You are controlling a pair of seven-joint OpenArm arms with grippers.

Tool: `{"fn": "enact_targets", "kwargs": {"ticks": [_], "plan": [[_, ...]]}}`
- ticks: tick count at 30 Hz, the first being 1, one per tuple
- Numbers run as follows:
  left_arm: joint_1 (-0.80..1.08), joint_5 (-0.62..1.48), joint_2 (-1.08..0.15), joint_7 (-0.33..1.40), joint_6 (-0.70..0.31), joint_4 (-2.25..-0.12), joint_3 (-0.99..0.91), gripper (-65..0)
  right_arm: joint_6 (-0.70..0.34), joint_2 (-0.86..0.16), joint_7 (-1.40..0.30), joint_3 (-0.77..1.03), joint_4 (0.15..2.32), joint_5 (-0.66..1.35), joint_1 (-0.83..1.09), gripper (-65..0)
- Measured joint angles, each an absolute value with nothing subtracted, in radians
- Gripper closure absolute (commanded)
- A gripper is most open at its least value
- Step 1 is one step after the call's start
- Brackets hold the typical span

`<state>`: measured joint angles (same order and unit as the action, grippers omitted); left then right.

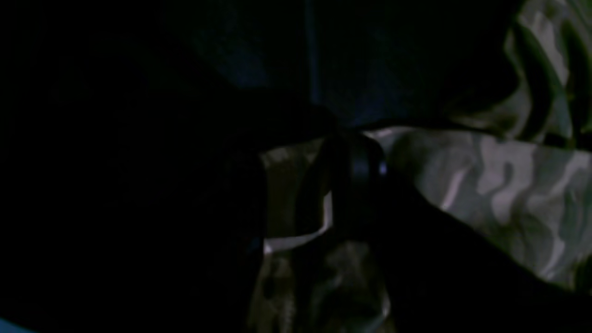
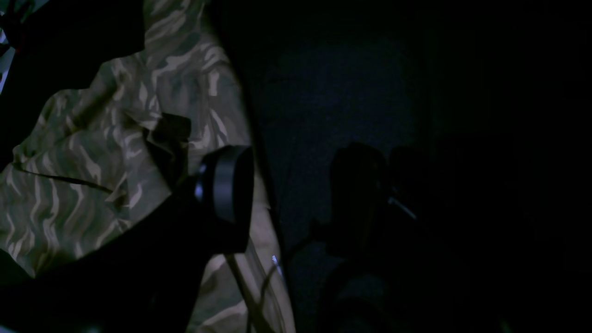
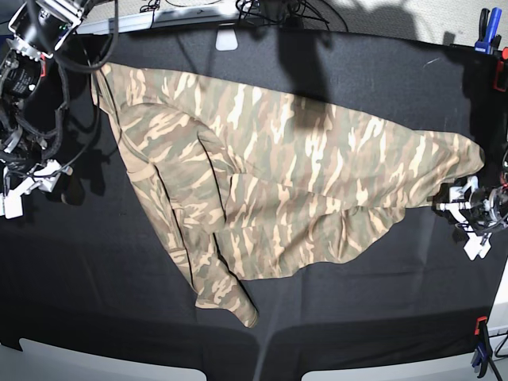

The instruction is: Layout the t-shirt on the table in an organized manner, then fold the t-shirt properly

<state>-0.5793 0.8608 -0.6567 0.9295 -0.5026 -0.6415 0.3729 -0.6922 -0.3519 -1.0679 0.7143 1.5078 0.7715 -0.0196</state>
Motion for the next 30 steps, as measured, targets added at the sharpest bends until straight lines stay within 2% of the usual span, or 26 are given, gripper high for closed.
{"fn": "enact_targets", "kwargs": {"ticks": [4,7,23,26,30], "plan": [[-0.580,0.861,-0.657,0.944,-0.503,-0.641,0.373,-9.1,-0.693,-0.352,-1.068,0.714,1.508,0.771,-0.019,-30.8],[-0.585,0.861,-0.656,0.952,-0.504,-0.641,0.374,-4.5,-0.693,-0.352,-1.068,0.714,1.508,0.771,-0.019,-30.7],[-0.630,0.788,-0.657,1.056,-0.506,-0.641,0.379,-4.5,-0.692,-0.352,-1.068,0.714,1.508,0.772,-0.019,-30.7],[-0.630,0.788,-0.673,1.056,-0.506,-0.641,0.379,0.0,-0.692,-0.352,-1.068,0.714,1.508,0.772,-0.019,-30.8],[-0.634,0.817,-0.707,1.056,-0.506,-0.657,0.379,0.0,-0.692,-0.352,-1.068,0.714,1.508,0.771,-0.019,-30.7]]}}
